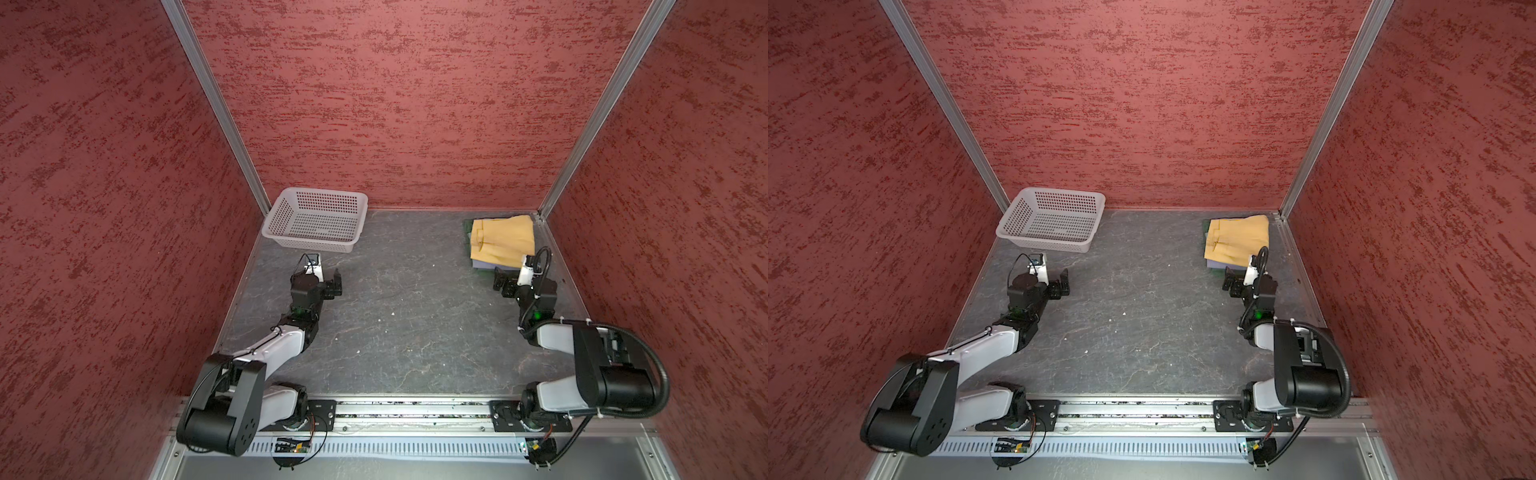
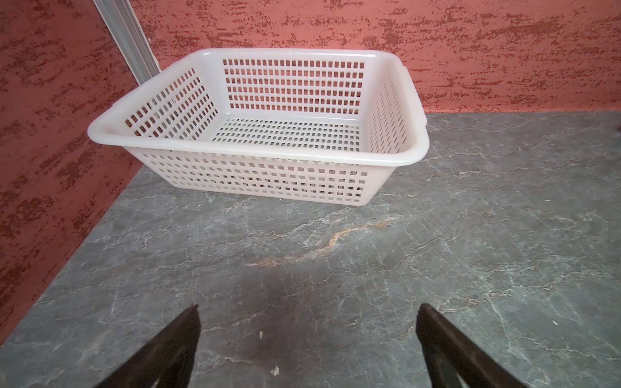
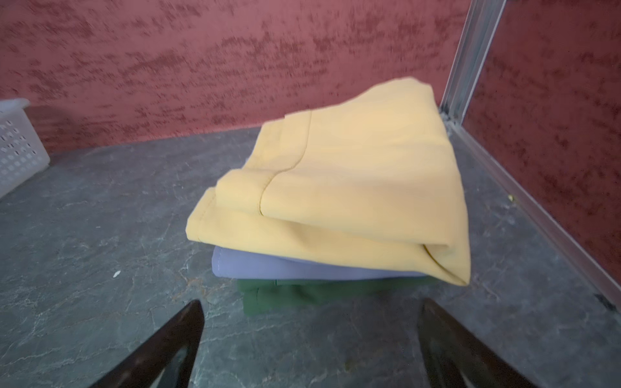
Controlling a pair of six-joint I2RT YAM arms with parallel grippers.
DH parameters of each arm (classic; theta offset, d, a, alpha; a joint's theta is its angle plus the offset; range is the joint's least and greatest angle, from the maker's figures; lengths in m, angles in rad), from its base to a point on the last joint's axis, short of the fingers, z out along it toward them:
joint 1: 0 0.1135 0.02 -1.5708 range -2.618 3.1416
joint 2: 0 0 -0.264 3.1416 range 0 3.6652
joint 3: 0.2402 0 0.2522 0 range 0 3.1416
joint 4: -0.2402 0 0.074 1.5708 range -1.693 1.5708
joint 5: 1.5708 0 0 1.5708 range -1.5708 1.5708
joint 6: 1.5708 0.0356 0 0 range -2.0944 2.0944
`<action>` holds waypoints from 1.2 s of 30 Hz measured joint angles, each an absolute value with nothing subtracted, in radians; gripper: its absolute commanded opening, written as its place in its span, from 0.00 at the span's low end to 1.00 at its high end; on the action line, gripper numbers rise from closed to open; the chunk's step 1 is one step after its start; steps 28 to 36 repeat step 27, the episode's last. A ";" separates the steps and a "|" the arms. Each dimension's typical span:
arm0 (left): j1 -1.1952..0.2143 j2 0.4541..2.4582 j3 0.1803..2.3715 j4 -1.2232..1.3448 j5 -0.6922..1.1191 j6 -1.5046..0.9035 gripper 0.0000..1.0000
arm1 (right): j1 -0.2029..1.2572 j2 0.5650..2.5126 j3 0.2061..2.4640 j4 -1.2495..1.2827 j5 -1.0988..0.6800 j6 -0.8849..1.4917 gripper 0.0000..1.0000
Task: Fold and stack skirts
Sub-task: Reset both arms
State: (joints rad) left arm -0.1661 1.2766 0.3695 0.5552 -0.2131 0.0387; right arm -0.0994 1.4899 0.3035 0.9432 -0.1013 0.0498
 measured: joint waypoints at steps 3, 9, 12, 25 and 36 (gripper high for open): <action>-0.165 1.371 0.348 0.684 -0.213 0.086 0.99 | -0.099 1.538 0.258 0.997 -0.090 0.048 0.99; -0.137 1.469 0.357 0.793 -0.225 0.107 0.99 | -0.099 1.544 0.270 1.063 -0.054 0.052 0.99; -0.099 1.469 0.357 0.838 -0.221 0.088 1.00 | -0.099 1.544 0.270 1.078 -0.048 0.052 0.99; -0.033 1.538 0.334 0.955 -0.115 0.049 1.00 | -0.072 1.544 0.272 1.089 -0.016 0.036 0.99; -0.033 1.538 0.335 0.960 -0.109 0.049 0.99 | -0.069 1.544 0.272 1.090 -0.016 0.033 0.99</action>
